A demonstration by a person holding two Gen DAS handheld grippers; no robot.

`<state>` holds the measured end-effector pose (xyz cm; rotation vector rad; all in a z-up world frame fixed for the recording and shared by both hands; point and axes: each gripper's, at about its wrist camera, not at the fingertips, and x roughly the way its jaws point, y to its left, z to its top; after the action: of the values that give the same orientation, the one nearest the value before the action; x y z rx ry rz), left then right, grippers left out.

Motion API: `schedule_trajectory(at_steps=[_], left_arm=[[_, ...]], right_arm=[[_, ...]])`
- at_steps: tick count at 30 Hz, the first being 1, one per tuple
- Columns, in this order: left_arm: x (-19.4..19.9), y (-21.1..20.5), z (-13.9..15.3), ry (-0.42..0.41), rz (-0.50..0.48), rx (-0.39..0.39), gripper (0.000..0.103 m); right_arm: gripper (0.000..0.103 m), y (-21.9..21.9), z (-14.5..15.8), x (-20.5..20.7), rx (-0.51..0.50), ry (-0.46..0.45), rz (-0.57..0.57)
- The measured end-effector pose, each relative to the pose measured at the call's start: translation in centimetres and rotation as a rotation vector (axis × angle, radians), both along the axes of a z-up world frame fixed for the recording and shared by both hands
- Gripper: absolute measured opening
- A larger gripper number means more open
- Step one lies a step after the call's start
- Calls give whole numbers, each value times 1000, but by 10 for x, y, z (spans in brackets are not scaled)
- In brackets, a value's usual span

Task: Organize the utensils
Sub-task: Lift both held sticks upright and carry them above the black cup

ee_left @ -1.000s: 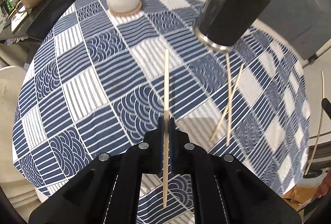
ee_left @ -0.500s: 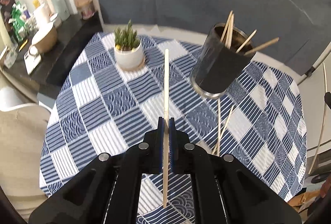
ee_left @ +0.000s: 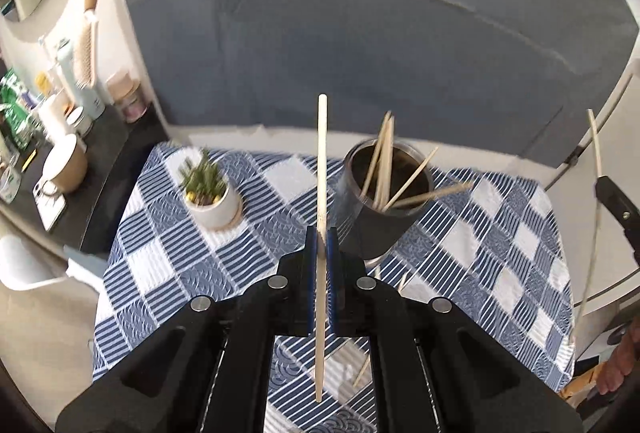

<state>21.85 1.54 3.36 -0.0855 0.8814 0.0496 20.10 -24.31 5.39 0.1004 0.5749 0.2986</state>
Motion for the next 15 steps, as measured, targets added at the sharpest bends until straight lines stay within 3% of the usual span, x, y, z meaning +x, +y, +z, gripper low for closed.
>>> schedule_trajectory(at_steps=[8,15], left_arm=[[32,-2,23,-55,-54,-73,5],[64,-2,25,-77,-122,-134,5]], right_arm=[[5,-1,11,27,194,-73,127],[5,11,17,54,256,-148,175]])
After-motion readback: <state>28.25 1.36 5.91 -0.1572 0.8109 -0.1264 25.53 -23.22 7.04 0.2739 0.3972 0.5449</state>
